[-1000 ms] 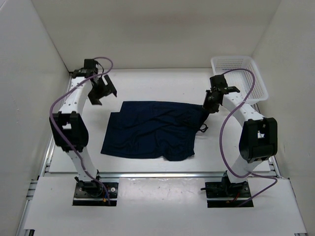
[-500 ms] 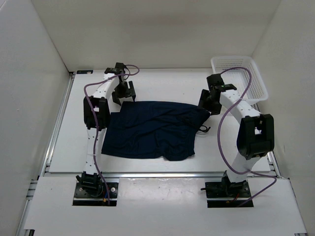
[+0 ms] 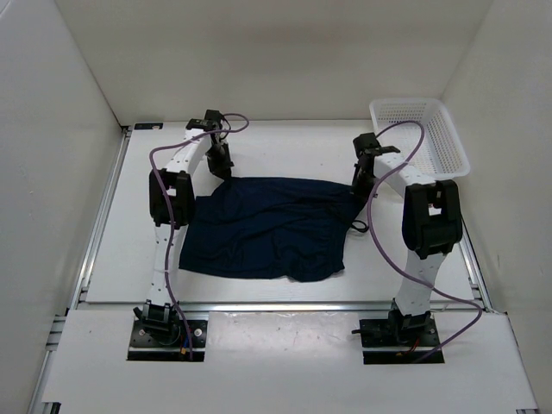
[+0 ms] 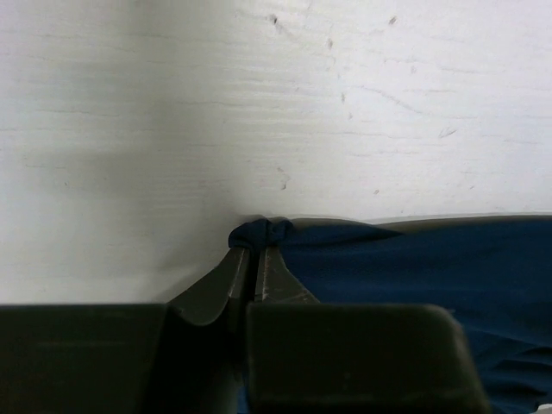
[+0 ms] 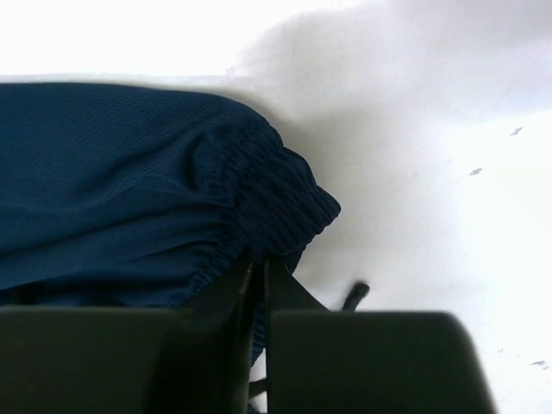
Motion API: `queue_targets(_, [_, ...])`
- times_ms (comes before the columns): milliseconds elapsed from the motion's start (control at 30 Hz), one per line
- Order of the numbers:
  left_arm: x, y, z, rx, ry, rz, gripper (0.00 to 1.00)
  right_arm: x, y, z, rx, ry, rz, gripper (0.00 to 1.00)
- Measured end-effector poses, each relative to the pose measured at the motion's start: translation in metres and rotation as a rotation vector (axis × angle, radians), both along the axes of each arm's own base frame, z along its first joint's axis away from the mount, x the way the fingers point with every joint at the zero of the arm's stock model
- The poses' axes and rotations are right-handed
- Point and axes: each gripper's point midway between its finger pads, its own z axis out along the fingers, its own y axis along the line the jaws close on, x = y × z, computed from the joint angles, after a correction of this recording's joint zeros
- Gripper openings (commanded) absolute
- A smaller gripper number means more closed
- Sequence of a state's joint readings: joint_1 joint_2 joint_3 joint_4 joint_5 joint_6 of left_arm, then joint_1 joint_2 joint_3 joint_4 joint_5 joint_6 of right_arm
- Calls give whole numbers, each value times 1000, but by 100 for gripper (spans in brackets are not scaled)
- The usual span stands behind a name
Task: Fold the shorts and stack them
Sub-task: Flatten the shorts out
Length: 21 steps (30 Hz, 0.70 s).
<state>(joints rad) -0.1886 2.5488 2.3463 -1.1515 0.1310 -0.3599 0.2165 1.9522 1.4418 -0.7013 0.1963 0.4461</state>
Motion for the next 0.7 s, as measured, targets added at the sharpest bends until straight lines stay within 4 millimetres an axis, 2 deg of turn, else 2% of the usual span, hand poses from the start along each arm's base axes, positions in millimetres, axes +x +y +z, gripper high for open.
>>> queue_targets(100, [7,3,6,-16,-24,24,10,9,-1,7,-8,-29,-3,0])
queue_targets(200, [17,11,25,-39,-71,62,10,15,-1,16,-11,-56,-3,0])
queue_targets(267, [30,19,50,-67,-132,95,10,18,0,24,-7,-79,0,0])
queue_targets(367, [54,32,103,-127,-274,138,10,26,7,42,15,-128,11,0])
queue_targets(500, [81,35,167,-200,-456,158,10,43,19,65,54,-203,29,0])
queue_targets(567, [93,32,182,-228,-517,167,10,51,23,73,65,-227,33,0])
queue_targets(600, [100,31,184,-238,-537,173,10,55,24,75,69,-238,35,2])
queue_targets(633, [106,29,183,-247,-551,180,13,59,25,76,71,-244,35,6])
queue_targets(667, [113,26,178,-257,-562,185,30,62,26,76,72,-247,34,34])
queue_targets(700, [119,23,169,-262,-559,191,54,65,27,76,75,-250,28,50])
